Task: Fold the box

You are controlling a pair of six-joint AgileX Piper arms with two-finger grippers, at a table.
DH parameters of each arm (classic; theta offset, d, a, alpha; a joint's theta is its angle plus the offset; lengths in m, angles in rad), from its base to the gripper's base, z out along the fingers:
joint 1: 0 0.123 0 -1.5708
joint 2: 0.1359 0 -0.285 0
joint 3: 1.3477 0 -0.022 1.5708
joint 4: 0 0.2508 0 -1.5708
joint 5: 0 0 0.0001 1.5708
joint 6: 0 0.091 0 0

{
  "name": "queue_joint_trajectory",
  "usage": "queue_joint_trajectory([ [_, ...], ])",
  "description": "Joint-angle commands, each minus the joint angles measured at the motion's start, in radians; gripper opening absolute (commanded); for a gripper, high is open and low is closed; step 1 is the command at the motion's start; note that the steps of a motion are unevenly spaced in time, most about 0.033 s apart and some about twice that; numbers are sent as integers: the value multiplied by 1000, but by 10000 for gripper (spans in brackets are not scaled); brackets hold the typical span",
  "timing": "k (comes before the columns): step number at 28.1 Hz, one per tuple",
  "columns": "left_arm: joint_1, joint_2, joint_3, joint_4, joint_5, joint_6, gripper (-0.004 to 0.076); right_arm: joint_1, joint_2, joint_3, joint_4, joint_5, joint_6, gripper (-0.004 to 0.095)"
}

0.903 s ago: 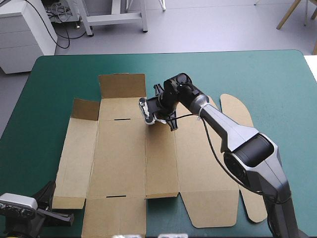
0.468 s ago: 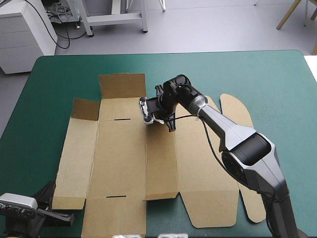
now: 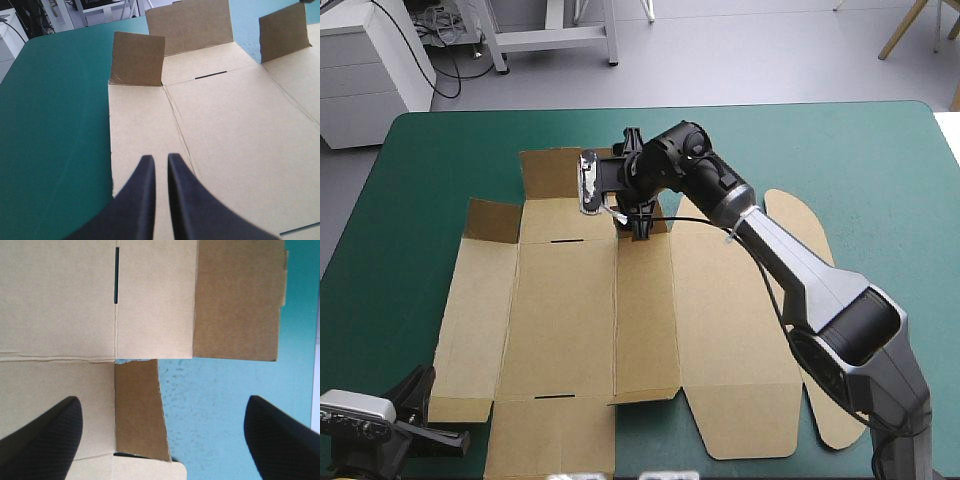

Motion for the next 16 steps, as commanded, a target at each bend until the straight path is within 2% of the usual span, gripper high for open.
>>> queue_joint_trajectory([
  [1,-1,12,-18,-14,-76,-3,150,-2,-85,-31,-41,-2,38,809],
  [4,-1,12,-18,-14,-76,-3,232,-2,-99,-31,-85,0,76,763],
  [6,-1,12,-18,-14,-76,-3,282,-2,-108,-31,-114,1,120,634],
  [7,-1,12,-18,-14,-76,-3,309,-2,-112,-31,-123,2,137,519],
  [10,-1,12,-18,-14,-76,-3,370,-2,-126,-31,-156,6,181,69],
  [11,-1,12,-18,-14,-76,-3,382,-2,-133,-31,-161,6,202,-12],
  [13,-1,12,-18,-14,-76,-3,395,-2,-142,-31,-167,5,266,1],
  [15,-1,12,-18,-14,-76,-3,397,-2,-145,-31,-168,0,419,-10],
  [16,-1,12,-18,-47,-76,-6,395,-4,-145,-31,-169,6,542,-19],
])
